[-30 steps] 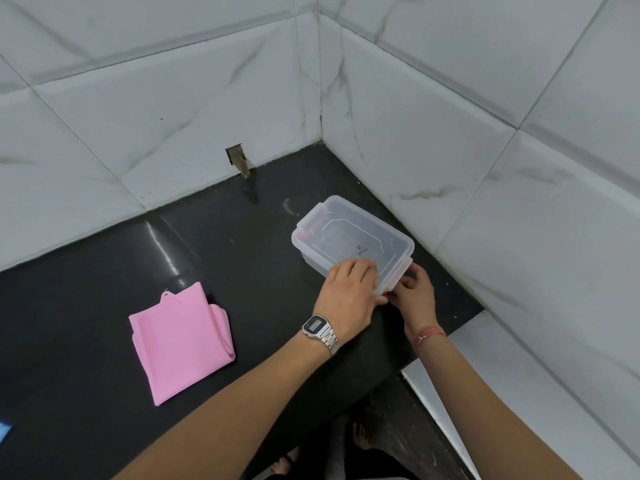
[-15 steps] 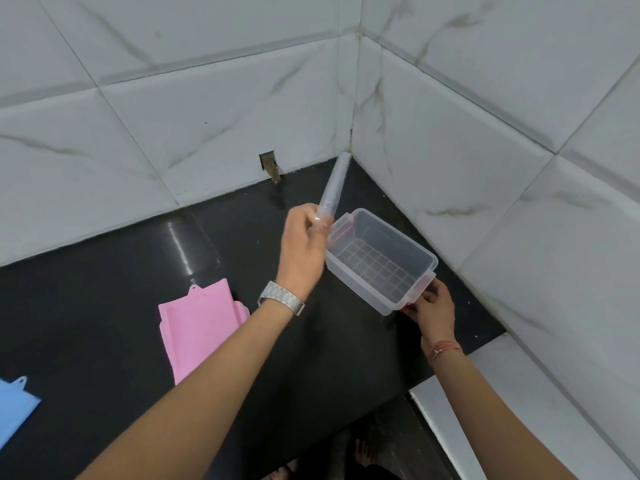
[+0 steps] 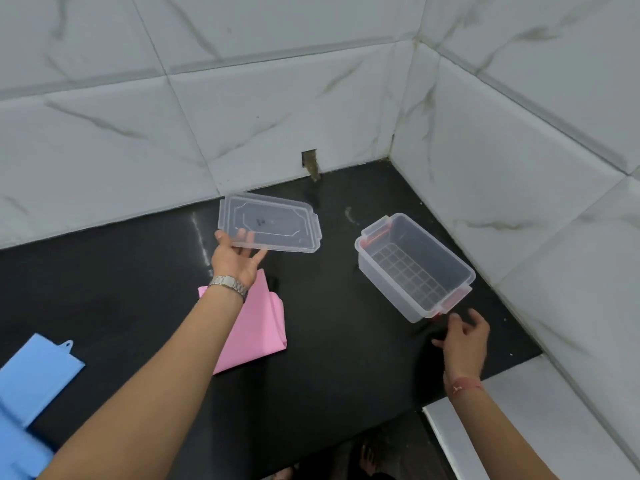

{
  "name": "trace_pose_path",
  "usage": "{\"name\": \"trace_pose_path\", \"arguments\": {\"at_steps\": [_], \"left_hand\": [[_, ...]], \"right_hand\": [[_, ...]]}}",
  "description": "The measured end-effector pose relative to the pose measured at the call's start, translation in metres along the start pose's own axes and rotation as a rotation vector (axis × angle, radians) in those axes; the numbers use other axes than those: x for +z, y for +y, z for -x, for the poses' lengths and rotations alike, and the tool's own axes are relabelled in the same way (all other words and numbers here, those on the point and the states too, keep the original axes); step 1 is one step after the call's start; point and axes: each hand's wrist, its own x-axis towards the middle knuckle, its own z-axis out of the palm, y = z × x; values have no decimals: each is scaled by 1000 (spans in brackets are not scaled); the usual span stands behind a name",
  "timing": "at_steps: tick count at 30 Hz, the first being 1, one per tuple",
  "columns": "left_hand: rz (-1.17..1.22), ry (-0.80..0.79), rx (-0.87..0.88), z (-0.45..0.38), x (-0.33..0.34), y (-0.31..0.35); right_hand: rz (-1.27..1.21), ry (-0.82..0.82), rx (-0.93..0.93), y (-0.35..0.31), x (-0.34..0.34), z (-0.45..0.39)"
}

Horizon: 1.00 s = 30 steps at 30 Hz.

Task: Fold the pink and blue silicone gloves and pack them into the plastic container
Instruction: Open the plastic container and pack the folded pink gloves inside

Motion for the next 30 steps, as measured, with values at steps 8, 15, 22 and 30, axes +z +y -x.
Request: {"name": "trace_pose_path", "arguments": {"at_steps": [8,15,22,30], "left_hand": [[30,204,-27,-46,-69,37],[-399,324,-1,-59,-101,58],[-835,351,122,-54,-128,74],[-1163,219,93,38,-177,20]], "right_hand": [[238,-60,-327,13,-27,51],[405,-451,-439,5,5,88],[635,-809,-413,1,76,113],[761,-900,-334,-6,156,124]]}}
